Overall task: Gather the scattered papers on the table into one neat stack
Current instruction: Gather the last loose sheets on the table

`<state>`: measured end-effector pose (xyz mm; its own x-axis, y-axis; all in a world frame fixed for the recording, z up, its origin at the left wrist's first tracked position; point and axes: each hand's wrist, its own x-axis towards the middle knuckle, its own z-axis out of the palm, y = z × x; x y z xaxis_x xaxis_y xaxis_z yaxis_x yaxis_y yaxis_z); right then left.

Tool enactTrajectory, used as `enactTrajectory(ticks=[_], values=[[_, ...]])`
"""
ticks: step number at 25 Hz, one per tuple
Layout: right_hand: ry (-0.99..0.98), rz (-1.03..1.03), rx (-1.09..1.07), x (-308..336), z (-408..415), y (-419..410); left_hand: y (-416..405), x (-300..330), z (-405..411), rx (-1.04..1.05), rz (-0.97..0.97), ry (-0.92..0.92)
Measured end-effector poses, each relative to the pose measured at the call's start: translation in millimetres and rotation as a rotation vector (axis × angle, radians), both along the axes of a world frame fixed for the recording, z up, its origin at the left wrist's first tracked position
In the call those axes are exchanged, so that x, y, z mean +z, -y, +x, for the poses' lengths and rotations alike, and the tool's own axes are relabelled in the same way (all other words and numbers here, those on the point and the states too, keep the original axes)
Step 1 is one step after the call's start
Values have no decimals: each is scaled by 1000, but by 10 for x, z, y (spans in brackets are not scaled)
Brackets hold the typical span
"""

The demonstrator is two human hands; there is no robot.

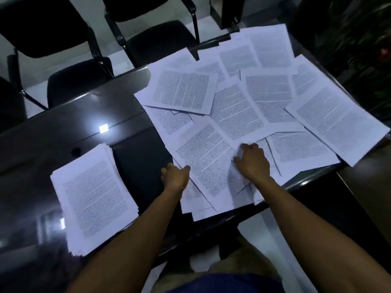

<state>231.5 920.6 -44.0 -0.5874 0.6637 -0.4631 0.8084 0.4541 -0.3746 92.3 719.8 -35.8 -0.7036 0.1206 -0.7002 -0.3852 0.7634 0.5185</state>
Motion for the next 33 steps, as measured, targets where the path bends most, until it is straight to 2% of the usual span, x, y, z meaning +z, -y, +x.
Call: enactTrajectory(ticks=[4, 6, 11, 16, 18, 20, 22, 26, 28, 30, 32, 33], values=[[-48, 15, 61, -50, 0, -81, -291, -115, 140, 91, 69, 52], [-100, -86, -21, -83, 42, -164, -375, -13, 212, 139, 39, 26], [-235, -273, -224, -122, 155, -241, -345, -133, 187, 292, 164, 76], [-271, -406, -343, -109, 213, -105, -229, -147, 224, 244, 378, 306], [-264, -442, -332, -85, 210, -24, -116, -110, 192, 190, 427, 304], [-287, -474, -415, -90, 185, 29, 46, -24, 56, 129, 436, 254], [-289, -433, -495, -50, 137, 69, 294, 62, -159, 107, 454, 219], [-190, -158, -301, 12, 39, 113, 791, 251, -589, 131, 536, 214], [-146, -157, -302, -2, -6, 141, 923, 308, -720, 136, 581, 215], [-239, -309, -503, 39, -71, 159, 955, 361, -799, 121, 618, 219], [-488, -643, -776, 168, -157, 104, 934, 393, -829, 83, 629, 224], [-608, -810, -840, 235, -179, 26, 916, 399, -826, 53, 624, 225]])
